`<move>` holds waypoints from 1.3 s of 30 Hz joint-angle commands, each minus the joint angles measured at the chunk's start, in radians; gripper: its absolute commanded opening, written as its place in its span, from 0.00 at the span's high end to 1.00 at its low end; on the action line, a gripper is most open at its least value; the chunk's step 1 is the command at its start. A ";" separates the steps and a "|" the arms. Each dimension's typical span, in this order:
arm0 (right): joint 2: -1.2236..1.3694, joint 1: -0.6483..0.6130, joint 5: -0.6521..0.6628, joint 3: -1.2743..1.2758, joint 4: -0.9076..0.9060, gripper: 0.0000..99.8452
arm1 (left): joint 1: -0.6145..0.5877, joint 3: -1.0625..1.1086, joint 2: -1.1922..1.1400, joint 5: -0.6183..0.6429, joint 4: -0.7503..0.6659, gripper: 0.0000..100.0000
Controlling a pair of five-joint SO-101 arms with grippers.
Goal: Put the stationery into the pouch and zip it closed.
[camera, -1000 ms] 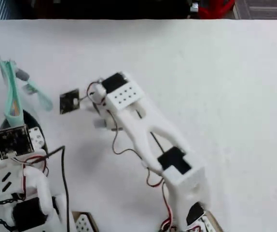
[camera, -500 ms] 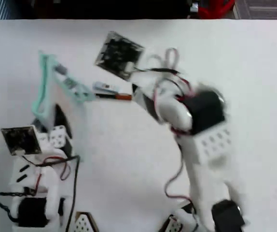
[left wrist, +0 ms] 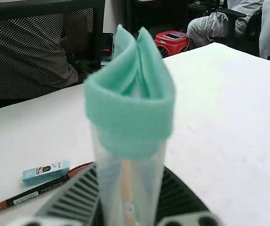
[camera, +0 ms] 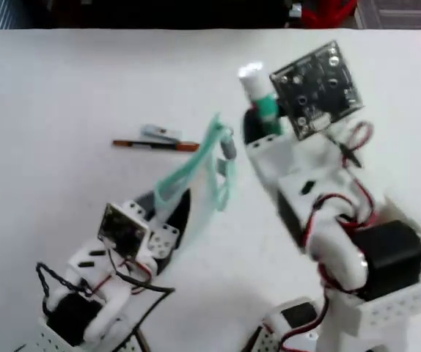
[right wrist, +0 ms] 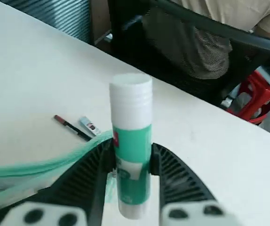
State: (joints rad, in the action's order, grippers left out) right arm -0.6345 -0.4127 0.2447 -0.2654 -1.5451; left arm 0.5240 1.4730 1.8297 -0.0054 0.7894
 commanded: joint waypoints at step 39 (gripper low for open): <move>-0.099 -0.346 -0.083 0.404 0.392 0.98 | -0.088 0.017 -0.004 0.064 0.021 0.82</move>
State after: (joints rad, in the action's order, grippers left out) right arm -0.7112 -0.7610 0.1711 0.1274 -1.1968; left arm 0.4457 1.4991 1.8190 0.0422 0.8078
